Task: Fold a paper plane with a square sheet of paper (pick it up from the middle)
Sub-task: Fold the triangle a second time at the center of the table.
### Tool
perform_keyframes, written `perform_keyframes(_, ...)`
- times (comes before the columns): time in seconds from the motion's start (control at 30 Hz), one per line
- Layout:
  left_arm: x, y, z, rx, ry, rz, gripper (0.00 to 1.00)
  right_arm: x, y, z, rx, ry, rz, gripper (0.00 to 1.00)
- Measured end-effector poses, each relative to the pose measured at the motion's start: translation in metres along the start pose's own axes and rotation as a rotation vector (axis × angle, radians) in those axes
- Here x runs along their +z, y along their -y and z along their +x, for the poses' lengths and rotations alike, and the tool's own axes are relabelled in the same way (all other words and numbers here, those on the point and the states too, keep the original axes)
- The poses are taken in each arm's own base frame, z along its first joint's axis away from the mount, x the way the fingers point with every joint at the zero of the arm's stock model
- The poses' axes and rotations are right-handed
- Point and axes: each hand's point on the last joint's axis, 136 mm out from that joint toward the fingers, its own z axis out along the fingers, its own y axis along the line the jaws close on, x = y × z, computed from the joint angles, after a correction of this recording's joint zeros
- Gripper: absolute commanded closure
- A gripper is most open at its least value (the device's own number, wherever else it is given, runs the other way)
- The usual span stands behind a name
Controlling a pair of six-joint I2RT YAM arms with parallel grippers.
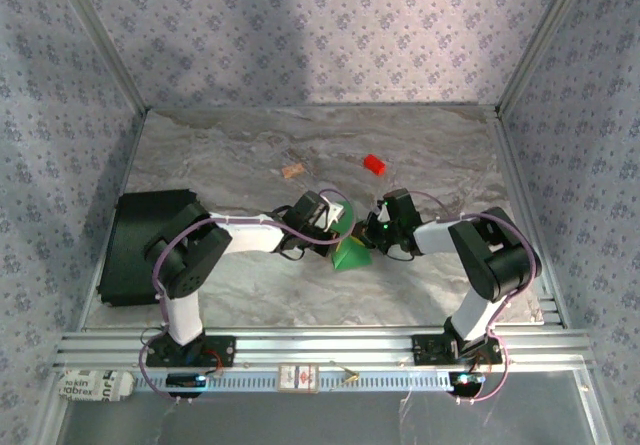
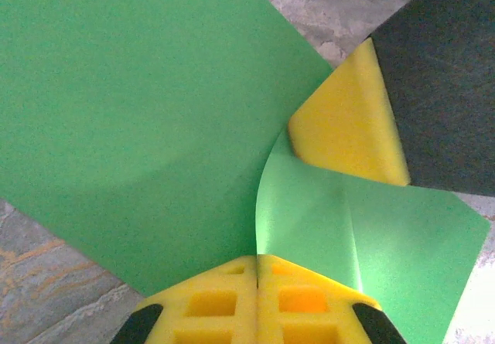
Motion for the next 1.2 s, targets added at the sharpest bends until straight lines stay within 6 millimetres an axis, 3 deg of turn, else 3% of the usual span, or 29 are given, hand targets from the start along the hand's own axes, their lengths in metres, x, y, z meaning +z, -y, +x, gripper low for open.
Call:
perform_keyframes(0.17, 0.0, 0.0, 0.0, 0.0, 0.0, 0.0, 0.99, -0.003, 0.0, -0.003, 0.011, -0.004, 0.002, 0.97)
perform_keyframes(0.4, 0.0, 0.0, 0.0, 0.0, -0.002, 0.002, 0.99, -0.01, -0.009, -0.023, 0.012, 0.031, -0.007, 0.97)
perform_keyframes(0.53, 0.0, 0.0, 0.0, 0.0, -0.002, 0.002, 0.99, -0.002, 0.004, -0.022, 0.026, 0.013, 0.017, 0.97)
perform_keyframes(0.87, 0.0, 0.0, 0.0, 0.0, -0.001, 0.003, 0.99, -0.006, 0.002, -0.028, 0.031, 0.029, -0.006, 0.95)
perform_keyframes(1.03, 0.0, 0.0, 0.0, 0.0, -0.002, 0.002, 0.99, -0.018, -0.015, -0.029, 0.006, 0.048, -0.038, 0.95)
perform_keyframes(1.2, 0.0, 0.0, 0.0, 0.0, -0.002, 0.002, 0.99, -0.015, -0.03, -0.011, -0.039, 0.015, -0.058, 0.95)
